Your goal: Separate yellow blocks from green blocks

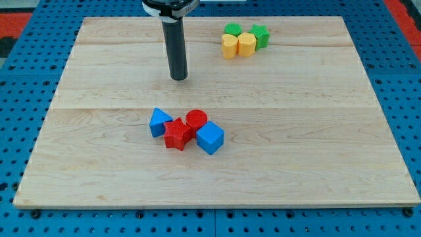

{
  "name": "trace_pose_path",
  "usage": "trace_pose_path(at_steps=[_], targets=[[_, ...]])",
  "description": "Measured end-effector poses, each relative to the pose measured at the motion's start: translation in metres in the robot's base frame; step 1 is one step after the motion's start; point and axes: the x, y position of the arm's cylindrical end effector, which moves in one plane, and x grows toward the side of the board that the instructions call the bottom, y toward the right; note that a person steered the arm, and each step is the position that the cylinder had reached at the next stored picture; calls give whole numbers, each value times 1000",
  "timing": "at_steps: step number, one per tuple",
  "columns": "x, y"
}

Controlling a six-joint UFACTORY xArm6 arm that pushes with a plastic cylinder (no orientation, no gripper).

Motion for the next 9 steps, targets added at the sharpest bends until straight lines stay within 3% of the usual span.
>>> trace_pose_path(at_steps=[4, 5, 6, 7, 8, 9], targets=[[0, 29], [0, 63], [0, 176], [-44, 254], [-111, 244], [-123, 199]])
